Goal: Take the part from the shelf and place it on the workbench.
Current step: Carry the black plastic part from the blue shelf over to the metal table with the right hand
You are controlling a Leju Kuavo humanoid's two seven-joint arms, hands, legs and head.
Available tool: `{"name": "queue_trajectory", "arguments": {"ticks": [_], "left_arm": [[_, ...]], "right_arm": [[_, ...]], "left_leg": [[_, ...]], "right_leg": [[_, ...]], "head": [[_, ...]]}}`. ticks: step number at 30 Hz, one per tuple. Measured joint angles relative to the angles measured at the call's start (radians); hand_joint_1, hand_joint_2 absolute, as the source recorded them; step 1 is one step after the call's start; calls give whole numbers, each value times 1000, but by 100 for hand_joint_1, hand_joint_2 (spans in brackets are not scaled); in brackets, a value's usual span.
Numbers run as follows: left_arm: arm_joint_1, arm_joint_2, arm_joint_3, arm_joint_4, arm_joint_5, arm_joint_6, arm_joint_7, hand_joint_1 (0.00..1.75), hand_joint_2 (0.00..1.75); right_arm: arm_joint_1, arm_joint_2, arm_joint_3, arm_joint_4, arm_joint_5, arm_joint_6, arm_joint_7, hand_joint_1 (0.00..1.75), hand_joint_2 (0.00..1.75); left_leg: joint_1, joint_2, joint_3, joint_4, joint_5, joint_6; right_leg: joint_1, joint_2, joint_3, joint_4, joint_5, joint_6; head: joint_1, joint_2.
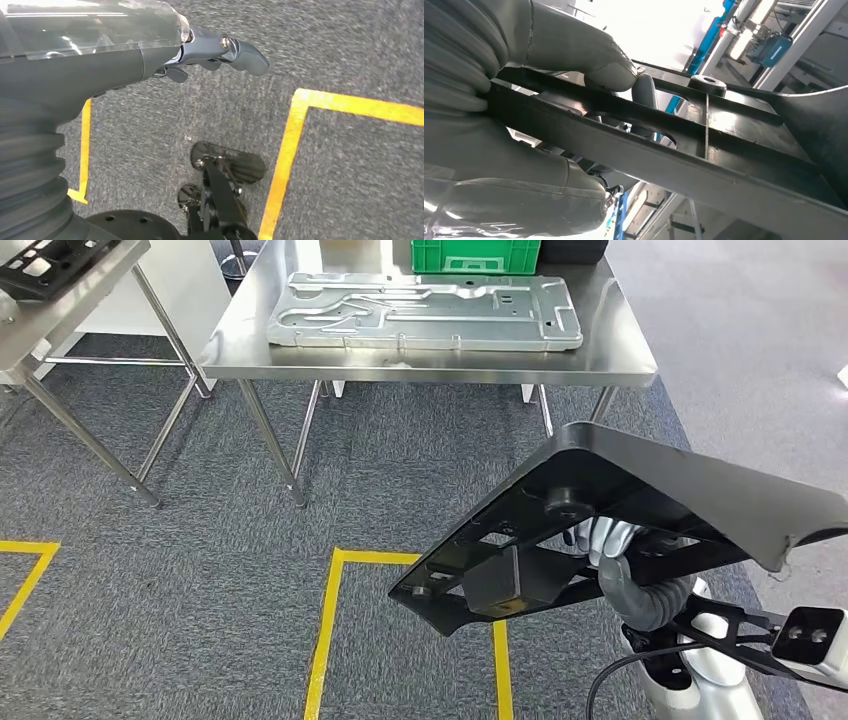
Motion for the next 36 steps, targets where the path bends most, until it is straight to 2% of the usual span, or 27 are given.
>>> {"name": "queue_trajectory", "arguments": {"ticks": [2,5,6,7,9,10,11,12,13,14,15,16,18,20,21,22,24,25,26,27,29,30,31,34,36], "left_arm": [[0,0,0,0,0,0,0,0,175],[1,-1,0,0,1,-1,-1,0,175],[0,-2,0,0,1,-2,-2,0,175],[-2,-2,0,0,1,-3,-2,0,175],[-5,-3,0,0,1,-4,-2,0,175],[-5,-3,0,0,2,-4,-2,0,175],[-5,-3,0,0,2,-4,-2,0,175],[-5,-3,0,0,2,-4,-2,0,175],[-4,-4,0,0,2,-4,-2,0,175],[-4,-4,0,0,2,-3,-3,0,175],[-5,-6,0,0,2,-3,-3,0,175],[-5,-6,0,0,2,-2,-3,0,175],[-6,-7,0,0,1,-1,-2,0,175],[-8,-5,0,-1,1,1,-1,0,175],[-9,-4,0,-1,1,1,-1,0,175],[-9,-3,0,-2,1,1,0,0,175],[-9,-3,0,-2,1,1,1,0,175],[-7,-3,0,-2,2,1,1,0,175],[-5,-3,0,-2,2,1,1,0,175],[-3,-3,0,-2,2,1,1,0,175],[1,-3,0,-2,2,1,-1,0,175],[1,-2,0,-2,3,1,-2,0,175],[2,-2,0,-2,3,1,-3,0,175],[3,-3,0,-2,3,1,-7,0,175],[3,-3,0,-2,3,1,-8,0,175]], "right_arm": [[0,0,0,0,1,-3,1,155,175],[-2,0,-2,-3,2,-8,2,155,175],[-4,-1,-3,-5,2,-10,2,155,175],[-6,-1,-4,-5,2,-12,3,155,175],[-7,-1,-5,-6,3,-13,5,155,175],[-7,-1,-5,-6,3,-13,7,155,175],[-7,-1,-5,-7,3,-14,12,155,175],[-7,-1,-5,-10,0,-14,18,155,175],[-8,-1,-6,-15,-6,-14,23,155,175],[-9,-1,-6,-21,-15,-15,26,155,175],[-10,-1,-6,-26,-24,-15,27,155,175],[-11,-1,-6,-31,-32,-16,27,155,175],[-13,-1,-6,-41,-41,-16,24,155,175],[-10,-1,-8,-51,-40,-17,19,155,175],[-9,-1,-9,-55,-36,-18,16,155,175],[-6,-2,-9,-57,-32,-19,14,155,175],[3,-2,-10,-59,-22,-19,7,155,175],[9,-2,-10,-60,-18,-19,4,155,175],[15,-2,-11,-61,-15,-19,0,155,175],[20,-2,-11,-62,-13,-19,-2,155,175],[28,-2,-12,-64,-8,-18,-8,155,175],[31,-2,-13,-66,-6,-16,-12,155,175],[35,-2,-15,-68,-4,-15,-16,155,175],[44,-2,-24,-75,-2,-11,-22,155,175],[52,-2,-35,-80,-2,2,-32,155,175]], "left_leg": [[-5,1,5,-16,-7,11],[1,1,21,-27,6,30],[4,1,28,-33,6,36],[3,1,33,-35,4,40],[2,0,42,-36,-6,46],[1,-2,47,-36,-11,47],[0,-2,55,-36,-18,47],[0,-3,65,-36,-25,45],[0,-3,77,-36,-34,43],[-2,-3,89,-36,-43,40],[-4,-3,97,-36,-52,35],[-6,-2,102,-37,-59,30],[-7,4,107,-42,-69,19],[-8,9,114,-35,-84,9],[-7,10,104,-7,-100,4],[-5,9,81,44,-123,0],[2,8,-6,188,-172,-9],[5,8,-47,241,-178,-13],[7,8,-73,259,-161,-17],[10,8,-79,233,-122,-19],[13,7,-44,107,-20,-20],[12,7,-24,48,11,-17],[10,6,-12,13,25,-13],[6,4,-5,-8,14,8],[8,3,9,-19,9,22]], "right_leg": [[2,-1,2,-1,-7,12],[2,-1,3,16,-25,29],[1,-1,-14,52,-41,33],[0,-1,-45,108,-63,36],[-2,-1,-133,245,-108,41],[-3,-1,-167,287,-110,43],[-4,-1,-184,291,-89,43],[-4,-2,-179,255,-47,41],[-3,-4,-157,187,7,37],[0,-9,-132,118,46,31],[4,-13,-108,61,71,26],[8,-17,-95,28,77,21],[11,-13,-87,13,64,13],[3,-5,-74,4,58,4],[-1,-3,-65,-1,54,-2],[-4,-1,-56,-4,50,-7],[-4,1,-41,-5,36,-13],[-4,3,-33,-4,28,-12],[-5,5,-23,-4,20,-10],[-6,7,-11,-4,11,-8],[-7,10,15,-4,-10,1],[-6,11,23,-2,-20,7],[-6,12,27,-2,-27,14],[-6,13,31,-8,-38,32],[-9,10,23,23,-55,43]], "head": [[0,0],[1,0],[2,0],[3,0],[4,0],[4,0],[4,0],[4,0],[4,0],[4,0],[4,0],[3,0],[2,0],[0,0],[-2,0],[-4,0],[-7,0],[-7,0],[-7,0],[-8,0],[-7,0],[-7,0],[-7,0],[-7,0],[-4,0]]}}
